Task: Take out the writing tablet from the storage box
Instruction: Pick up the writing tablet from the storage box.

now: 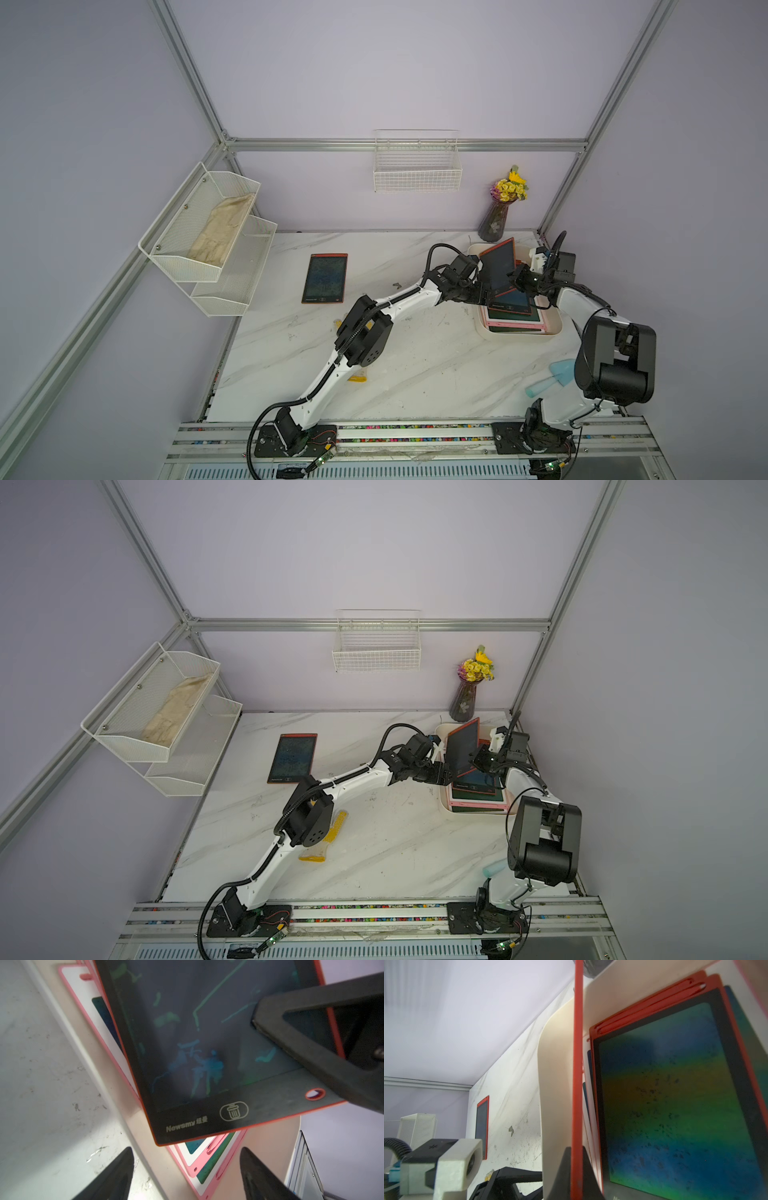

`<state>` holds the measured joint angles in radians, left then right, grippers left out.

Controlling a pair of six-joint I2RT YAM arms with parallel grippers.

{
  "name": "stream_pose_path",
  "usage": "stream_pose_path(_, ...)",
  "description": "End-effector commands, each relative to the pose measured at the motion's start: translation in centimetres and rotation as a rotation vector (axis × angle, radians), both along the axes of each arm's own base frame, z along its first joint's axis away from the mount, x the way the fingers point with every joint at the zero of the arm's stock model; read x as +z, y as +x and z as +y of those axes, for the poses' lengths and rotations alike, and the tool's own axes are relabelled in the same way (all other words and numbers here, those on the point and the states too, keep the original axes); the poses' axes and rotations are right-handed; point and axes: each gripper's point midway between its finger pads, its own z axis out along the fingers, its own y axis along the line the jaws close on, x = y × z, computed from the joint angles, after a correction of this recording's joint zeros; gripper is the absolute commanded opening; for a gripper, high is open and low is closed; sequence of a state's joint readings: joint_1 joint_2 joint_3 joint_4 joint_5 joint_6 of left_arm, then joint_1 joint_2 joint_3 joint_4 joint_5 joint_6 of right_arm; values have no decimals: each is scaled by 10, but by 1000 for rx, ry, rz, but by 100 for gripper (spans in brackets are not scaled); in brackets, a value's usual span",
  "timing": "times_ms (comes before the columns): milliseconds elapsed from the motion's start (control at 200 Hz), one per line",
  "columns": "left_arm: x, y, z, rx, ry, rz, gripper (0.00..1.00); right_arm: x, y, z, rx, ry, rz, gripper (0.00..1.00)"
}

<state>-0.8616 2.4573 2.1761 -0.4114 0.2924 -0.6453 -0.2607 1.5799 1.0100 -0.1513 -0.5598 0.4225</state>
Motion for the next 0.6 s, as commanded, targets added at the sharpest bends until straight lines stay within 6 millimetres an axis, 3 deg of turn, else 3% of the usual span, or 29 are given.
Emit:
stream_pose_path(0,84,8,10,10,-102,-143,80,49,4,-6,-29,-25,-110,0)
stream_pose_path(205,113,16,35,29,-107,-191,80,74,-1,1,-14,1,-156,0)
stream_pose_path(365,135,20,67,74,-84,-243,80,110,-9,3,-14,-12,-218,0)
stream_pose_path(475,145,17,94,102,-54,-275,81,124,-11,19,41,33,-240,0)
stream_pose_path(495,147,16,100,111,-48,-280,81,137,-16,23,51,28,-270,0)
stream_pose_path(595,152,8,128,136,-30,-265,82,153,-18,43,87,49,-302,0)
